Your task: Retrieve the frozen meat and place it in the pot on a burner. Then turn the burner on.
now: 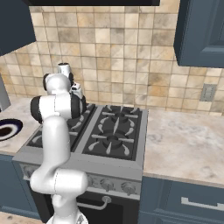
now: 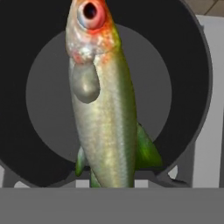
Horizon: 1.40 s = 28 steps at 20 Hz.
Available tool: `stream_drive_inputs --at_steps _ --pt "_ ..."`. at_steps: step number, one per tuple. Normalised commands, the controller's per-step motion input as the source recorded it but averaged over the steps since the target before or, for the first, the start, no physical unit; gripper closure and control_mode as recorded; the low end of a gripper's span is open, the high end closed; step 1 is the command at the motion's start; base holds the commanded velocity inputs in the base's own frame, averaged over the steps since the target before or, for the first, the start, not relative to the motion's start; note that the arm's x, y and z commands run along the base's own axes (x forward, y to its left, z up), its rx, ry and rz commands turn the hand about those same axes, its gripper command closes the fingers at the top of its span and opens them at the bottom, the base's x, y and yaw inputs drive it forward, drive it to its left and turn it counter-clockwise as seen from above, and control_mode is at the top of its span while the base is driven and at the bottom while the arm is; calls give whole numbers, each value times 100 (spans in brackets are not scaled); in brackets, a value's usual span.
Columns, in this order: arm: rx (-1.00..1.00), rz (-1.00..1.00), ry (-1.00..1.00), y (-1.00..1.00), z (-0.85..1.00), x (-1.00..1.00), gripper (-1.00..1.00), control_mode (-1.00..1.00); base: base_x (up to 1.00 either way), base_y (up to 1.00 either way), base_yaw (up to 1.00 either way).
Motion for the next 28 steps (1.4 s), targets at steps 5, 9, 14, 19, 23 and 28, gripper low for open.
stream_drive_inputs --at_steps 5,9,14,19,23,28 --pt "0 0 0 0 0 1 -100 -100 0 0 0" --pt "0 0 0 0 0 2 -100 -100 0 0 0" --pt "0 0 0 0 0 0 -100 -100 0 0 0" --pt "0 -1 0 0 13 -7 -100 -100 0 0 0" --pt "0 -5 0 0 43 -35 -100 -100 0 0 0" --pt "0 -9 0 0 18 -79 -100 -100 0 0 0"
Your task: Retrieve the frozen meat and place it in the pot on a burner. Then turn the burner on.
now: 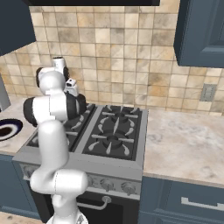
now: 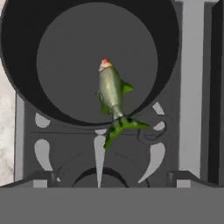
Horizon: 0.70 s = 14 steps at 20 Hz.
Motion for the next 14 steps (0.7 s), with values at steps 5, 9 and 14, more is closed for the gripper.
stream_drive_inputs --at_steps 5,9,14 --pt "0 -12 -1 0 28 -100 -100 -100 0 0 0" --pt "0 -11 -2 -2 49 -100 -100 -100 0 0 0" --pt "0 -10 0 -15 48 -100 -100 -100 0 0 0"
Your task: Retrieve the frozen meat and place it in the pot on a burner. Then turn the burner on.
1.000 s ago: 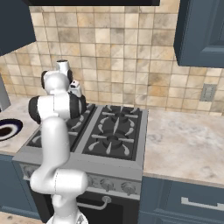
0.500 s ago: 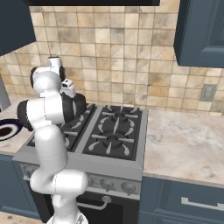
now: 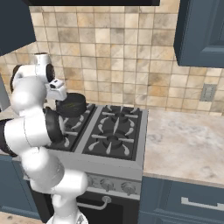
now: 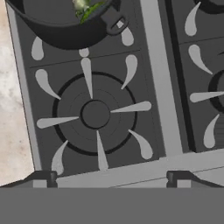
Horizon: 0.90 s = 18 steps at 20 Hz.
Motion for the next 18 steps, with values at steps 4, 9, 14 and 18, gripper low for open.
stream_drive_inputs --at_steps 4,9,14,18 --pt "0 -8 -2 -13 27 -100 -100 -100 0 0 0" --pt "0 -10 -17 -1 0 -100 -100 -100 0 0 0" --pt "0 -9 -32 0 -12 -100 -100 -100 0 0 0" --pt "0 -3 -46 0 -29 -100 -100 -100 0 0 0"
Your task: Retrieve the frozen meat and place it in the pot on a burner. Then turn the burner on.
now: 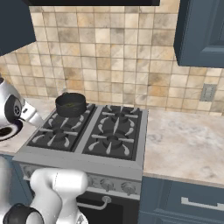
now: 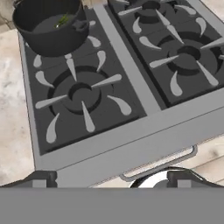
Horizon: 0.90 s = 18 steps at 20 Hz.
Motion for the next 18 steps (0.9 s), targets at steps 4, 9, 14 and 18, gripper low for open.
stream_drive_inputs --at_steps 4,9,14,18 --pt "0 0 -41 0 -7 -100 -100 -100 0 0 0" --pt "-7 2 -49 0 0 -100 -100 -100 0 0 0" --pt "-6 1 -44 4 11 -100 -100 -100 0 0 0" --pt "0 0 -35 0 -1 -100 -100 -100 0 0 0"
